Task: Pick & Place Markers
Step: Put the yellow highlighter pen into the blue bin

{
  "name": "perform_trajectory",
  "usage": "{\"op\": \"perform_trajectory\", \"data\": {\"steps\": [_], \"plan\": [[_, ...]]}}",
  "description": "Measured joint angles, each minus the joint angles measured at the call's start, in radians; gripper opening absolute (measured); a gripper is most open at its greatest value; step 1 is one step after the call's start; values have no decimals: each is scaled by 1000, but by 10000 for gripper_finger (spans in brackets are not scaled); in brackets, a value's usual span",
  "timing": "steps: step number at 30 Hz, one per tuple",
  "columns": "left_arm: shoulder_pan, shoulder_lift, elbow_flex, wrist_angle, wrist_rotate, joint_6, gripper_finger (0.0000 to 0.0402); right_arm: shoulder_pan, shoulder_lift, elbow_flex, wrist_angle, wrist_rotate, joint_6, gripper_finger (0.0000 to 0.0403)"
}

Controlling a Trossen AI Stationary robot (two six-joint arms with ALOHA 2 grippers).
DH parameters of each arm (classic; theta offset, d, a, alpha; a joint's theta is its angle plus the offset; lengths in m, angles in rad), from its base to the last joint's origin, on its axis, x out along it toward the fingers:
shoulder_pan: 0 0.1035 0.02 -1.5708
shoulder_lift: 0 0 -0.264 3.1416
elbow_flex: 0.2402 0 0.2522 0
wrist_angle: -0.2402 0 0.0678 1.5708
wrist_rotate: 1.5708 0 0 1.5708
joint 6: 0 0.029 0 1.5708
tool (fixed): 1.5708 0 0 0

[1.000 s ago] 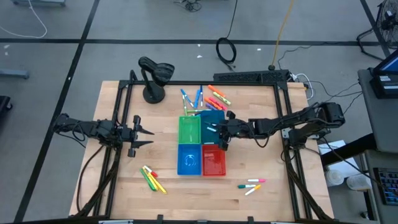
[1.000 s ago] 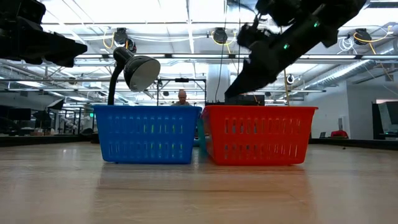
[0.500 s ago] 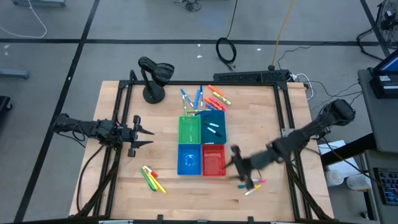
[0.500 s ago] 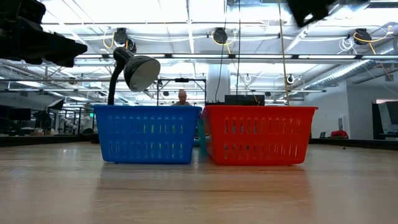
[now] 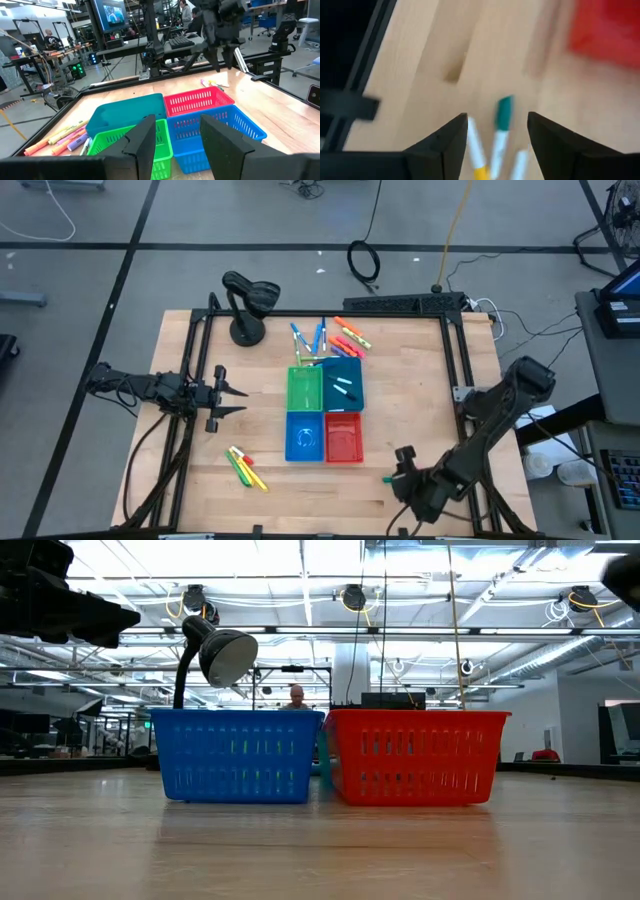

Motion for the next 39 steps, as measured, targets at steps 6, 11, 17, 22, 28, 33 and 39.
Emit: {"op": "perform_trajectory", "data": {"steps": [6, 11, 17, 22, 28, 33, 39], "plan": [[0, 0, 0, 0, 0, 0, 159, 4, 92, -1, -21, -139, 0, 180], [0, 0, 0, 0, 0, 0, 159, 3, 131, -2, -26, -149, -20, 166], [0, 0, 0, 0, 0, 0, 159, 4, 133, -2, -58, -150, -27, 157], [0, 0, 0, 0, 0, 0, 159, 10, 133, -11, -94, -149, -37, 147], [0, 0, 0, 0, 0, 0, 159, 8, 126, -76, -16, -204, -26, 131], [0, 0, 0, 0, 0, 0, 159, 8, 126, -123, 29, -215, -25, 113], [0, 0, 0, 0, 0, 0, 159, -7, 129, -146, 28, -211, -25, 69]]}}
